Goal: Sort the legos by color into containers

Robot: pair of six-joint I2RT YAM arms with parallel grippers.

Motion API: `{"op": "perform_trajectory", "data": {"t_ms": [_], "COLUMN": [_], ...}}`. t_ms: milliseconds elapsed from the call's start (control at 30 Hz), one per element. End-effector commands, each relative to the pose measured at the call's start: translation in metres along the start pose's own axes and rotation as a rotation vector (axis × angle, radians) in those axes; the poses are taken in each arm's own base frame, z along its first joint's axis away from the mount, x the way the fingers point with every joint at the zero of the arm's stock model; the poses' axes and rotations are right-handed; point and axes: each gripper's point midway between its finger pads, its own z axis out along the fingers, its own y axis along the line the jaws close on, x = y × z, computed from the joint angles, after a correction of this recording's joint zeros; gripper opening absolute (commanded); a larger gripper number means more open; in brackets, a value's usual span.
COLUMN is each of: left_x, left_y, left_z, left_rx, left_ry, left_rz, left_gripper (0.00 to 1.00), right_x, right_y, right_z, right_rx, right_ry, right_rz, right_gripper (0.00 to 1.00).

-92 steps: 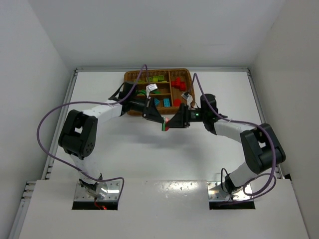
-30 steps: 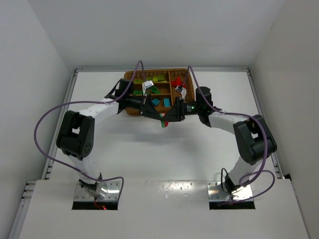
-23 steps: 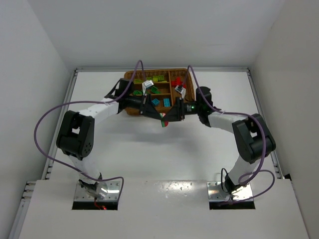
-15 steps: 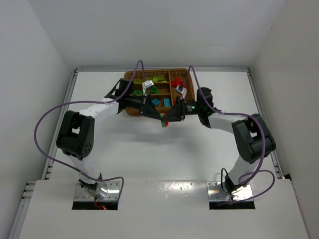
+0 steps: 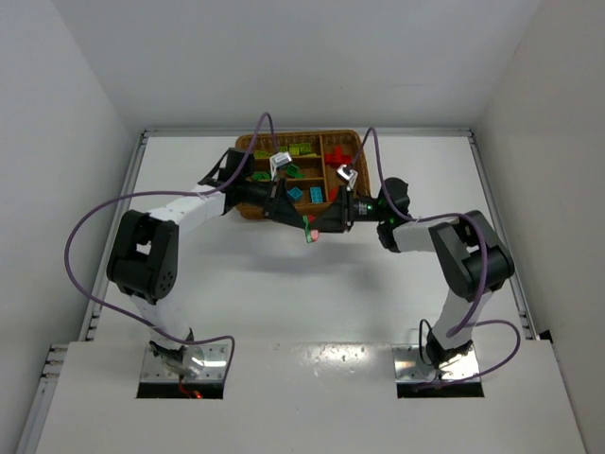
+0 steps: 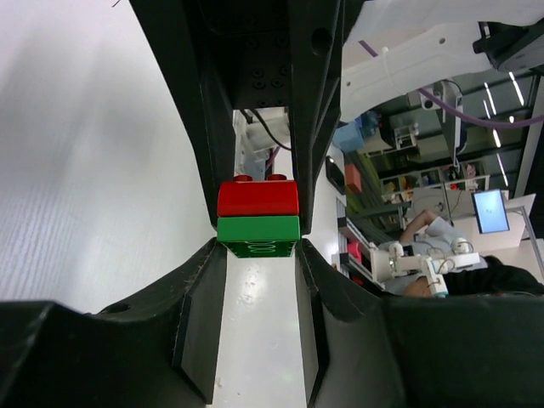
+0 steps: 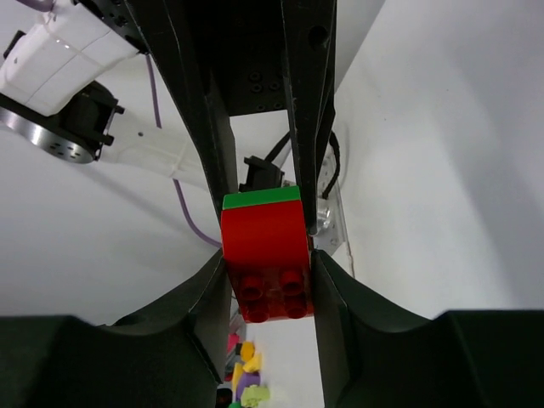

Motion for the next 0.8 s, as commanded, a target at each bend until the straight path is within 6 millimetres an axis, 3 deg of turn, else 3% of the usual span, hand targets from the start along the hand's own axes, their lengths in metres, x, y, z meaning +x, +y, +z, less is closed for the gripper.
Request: {"op": "perform_trajectory", "data": {"t_ms": [0, 133, 200, 233, 267, 333, 667, 767], "left_x": [-0.010, -0.011, -0.012, -0.012, -0.015, -0.017, -0.022, -0.022], "left_y": [-0.015, -0.016, -0.014, -0.015, -0.015, -0.012, -0.008, -0.008], "left_z": [0.000, -0.001, -0.001, -0.001, -0.001, 0.000, 0.000, 0.000], "left_rx": [0.013, 0.012, 0.002, 0.002, -0.006, -0.027, -0.068, -0.068], "left_ry": [-0.009, -0.007, -0.010, -0.010, -0.016, -0.024, -0.043, -0.043], "left_rz": [0.134, 0.126, 0.126, 0.115, 0.124, 0.114, 0.094, 0.094], "left_gripper": [0.00, 0.00, 0.04, 0.16, 0.36, 0.52, 0.53, 0.49], "right_x": [-0.007, -0.004, -0.004, -0.005, -0.004, -0.003, -0.011, -0.008], "right_y": [0.026, 0.022, 0.019, 0.017, 0.013, 0.008, 0.005, 0.006], "right_z": [0.000, -0.001, -0.001, -0.001, -0.001, -0.001, 0.001, 0.004], "right_rx": [-0.079, -0.070, -0.060, -0.046, -0.033, -0.007, 0.048, 0.043], "right_ry": [-0.026, -0.034, -0.032, -0.040, -0.036, -0.037, -0.034, -0.025], "right_rz": [-0.085, -0.067, -0.059, -0.060, -0.049, -0.043, -0.093, -0.093], "right_gripper": [0.19, 0.03, 0.00, 0.00, 0.00, 0.00, 0.00, 0.00]}}
